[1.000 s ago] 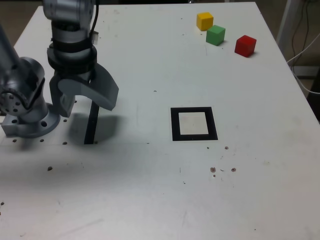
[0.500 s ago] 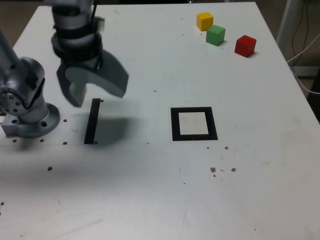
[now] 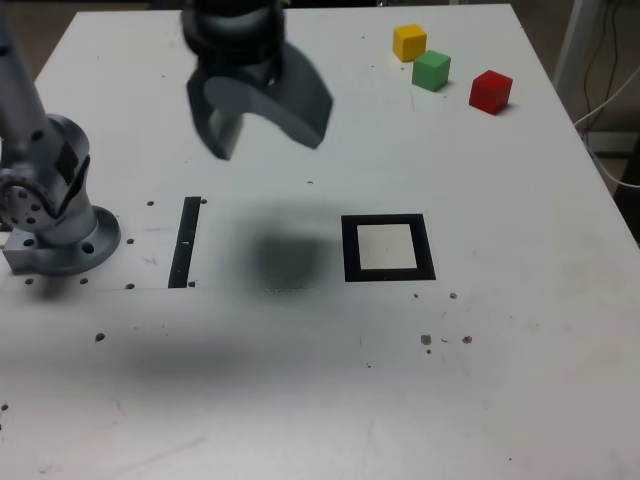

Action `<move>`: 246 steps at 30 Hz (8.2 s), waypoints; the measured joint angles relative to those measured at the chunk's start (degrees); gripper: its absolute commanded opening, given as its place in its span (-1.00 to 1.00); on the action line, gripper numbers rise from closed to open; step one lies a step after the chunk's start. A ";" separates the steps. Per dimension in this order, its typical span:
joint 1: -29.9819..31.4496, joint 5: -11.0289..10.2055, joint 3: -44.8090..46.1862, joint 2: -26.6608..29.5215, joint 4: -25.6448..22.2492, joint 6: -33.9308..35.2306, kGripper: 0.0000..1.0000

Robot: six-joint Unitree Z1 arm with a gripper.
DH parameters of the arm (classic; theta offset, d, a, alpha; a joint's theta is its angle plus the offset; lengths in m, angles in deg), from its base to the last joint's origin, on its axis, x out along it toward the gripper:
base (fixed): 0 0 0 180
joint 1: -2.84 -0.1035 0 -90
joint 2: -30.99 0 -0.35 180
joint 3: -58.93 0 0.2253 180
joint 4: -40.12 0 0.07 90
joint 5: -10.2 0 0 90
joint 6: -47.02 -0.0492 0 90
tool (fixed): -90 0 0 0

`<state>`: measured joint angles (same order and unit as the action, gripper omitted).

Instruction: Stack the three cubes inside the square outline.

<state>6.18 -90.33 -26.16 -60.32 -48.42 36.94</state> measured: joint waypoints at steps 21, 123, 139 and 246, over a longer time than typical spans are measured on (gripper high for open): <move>-12.30 -0.01 -38.22 -21.03 -15.72 -26.16 1.00; -27.67 3.60 -97.07 -66.00 -17.84 -46.73 -0.51; -24.04 2.18 -88.94 -50.66 -19.40 -41.85 -0.51; 7.75 2.79 -9.23 -25.89 16.18 22.42 0.90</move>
<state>13.93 -87.54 -35.39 -86.20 -32.23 59.36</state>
